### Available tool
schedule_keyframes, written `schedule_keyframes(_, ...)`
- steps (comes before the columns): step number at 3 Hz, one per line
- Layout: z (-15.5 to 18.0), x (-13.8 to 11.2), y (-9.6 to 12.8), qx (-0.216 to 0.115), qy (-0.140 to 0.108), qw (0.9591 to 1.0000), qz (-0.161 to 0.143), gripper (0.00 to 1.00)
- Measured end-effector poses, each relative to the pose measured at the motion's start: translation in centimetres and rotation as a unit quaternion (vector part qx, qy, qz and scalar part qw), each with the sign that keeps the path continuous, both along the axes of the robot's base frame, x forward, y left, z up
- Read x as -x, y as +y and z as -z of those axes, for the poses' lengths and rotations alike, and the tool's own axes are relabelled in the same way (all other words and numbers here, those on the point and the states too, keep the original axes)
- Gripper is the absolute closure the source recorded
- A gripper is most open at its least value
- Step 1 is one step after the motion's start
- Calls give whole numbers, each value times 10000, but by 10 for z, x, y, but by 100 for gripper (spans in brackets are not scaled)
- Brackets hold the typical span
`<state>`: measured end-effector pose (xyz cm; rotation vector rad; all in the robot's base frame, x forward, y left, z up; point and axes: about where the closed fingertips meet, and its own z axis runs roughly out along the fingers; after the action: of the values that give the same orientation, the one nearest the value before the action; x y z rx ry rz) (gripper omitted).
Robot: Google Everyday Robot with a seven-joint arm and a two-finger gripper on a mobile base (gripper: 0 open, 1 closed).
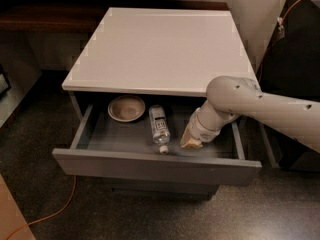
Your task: Pick blue plastic bottle from top drawer and place on counter
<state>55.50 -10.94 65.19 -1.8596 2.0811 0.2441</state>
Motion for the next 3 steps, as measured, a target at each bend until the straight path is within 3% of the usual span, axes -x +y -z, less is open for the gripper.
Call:
schedule_keyframes(2,17,20,12,87,111,9998,-124,100)
schedule_keyframes(3,18,44,11,196,211,9995,-163,100)
